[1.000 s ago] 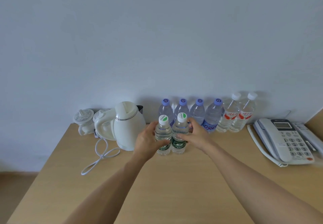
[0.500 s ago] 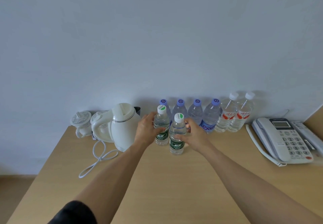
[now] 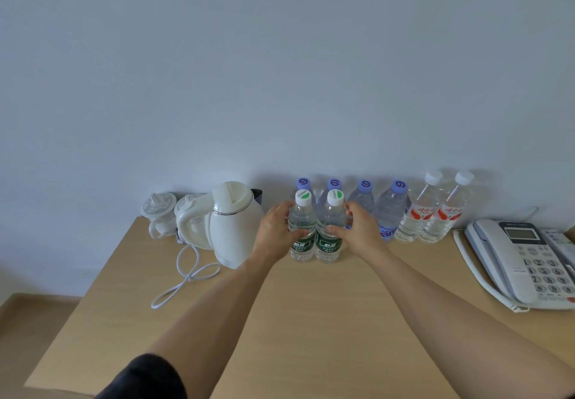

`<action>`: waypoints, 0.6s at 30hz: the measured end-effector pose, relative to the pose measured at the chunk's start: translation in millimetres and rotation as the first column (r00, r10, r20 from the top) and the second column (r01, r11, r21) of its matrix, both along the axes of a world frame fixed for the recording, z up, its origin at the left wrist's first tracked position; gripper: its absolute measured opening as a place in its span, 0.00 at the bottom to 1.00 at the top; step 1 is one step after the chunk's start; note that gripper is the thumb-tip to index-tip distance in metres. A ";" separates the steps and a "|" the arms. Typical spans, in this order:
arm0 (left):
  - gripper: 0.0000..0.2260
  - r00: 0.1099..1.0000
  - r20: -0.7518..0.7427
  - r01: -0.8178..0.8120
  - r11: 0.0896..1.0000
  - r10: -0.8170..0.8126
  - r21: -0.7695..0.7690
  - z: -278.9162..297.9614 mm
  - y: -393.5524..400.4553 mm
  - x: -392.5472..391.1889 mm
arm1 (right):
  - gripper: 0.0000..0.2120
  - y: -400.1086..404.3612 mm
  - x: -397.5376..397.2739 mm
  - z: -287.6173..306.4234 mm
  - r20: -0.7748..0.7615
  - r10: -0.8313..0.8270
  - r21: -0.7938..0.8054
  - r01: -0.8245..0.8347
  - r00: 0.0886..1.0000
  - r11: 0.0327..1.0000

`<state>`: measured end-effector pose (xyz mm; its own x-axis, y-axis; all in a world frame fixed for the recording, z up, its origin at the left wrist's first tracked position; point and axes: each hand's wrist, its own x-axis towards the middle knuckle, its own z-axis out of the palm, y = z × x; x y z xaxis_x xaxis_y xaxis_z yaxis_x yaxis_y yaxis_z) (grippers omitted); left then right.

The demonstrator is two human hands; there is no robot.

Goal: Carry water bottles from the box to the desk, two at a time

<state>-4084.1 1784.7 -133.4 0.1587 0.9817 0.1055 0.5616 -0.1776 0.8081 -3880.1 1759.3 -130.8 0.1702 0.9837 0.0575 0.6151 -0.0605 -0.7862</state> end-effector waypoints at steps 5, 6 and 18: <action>0.33 1.000 -0.019 -0.012 1.000 0.011 -0.018 -1.2 -1.0 -2.1 | 0.22 3.3 1.0 -1.8 -0.005 -0.001 0.019 0.001 1.000 1.000; 0.33 1.000 -0.026 -0.012 1.000 0.011 -0.023 -0.7 -1.0 -2.6 | 0.22 3.0 2.1 -3.0 -0.006 -0.002 0.020 0.002 1.000 1.000; 0.25 0.998 -0.061 -0.029 0.999 0.027 -0.043 7.4 2.9 -0.3 | 0.28 5.5 10.5 3.5 0.040 0.011 0.006 -0.012 0.999 1.000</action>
<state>-4084.3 1787.5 -125.9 0.1359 0.9893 0.0537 0.6142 -0.1267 0.7789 -3869.5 1764.9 -127.3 0.1564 0.9852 0.0697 0.6465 -0.0487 -0.7614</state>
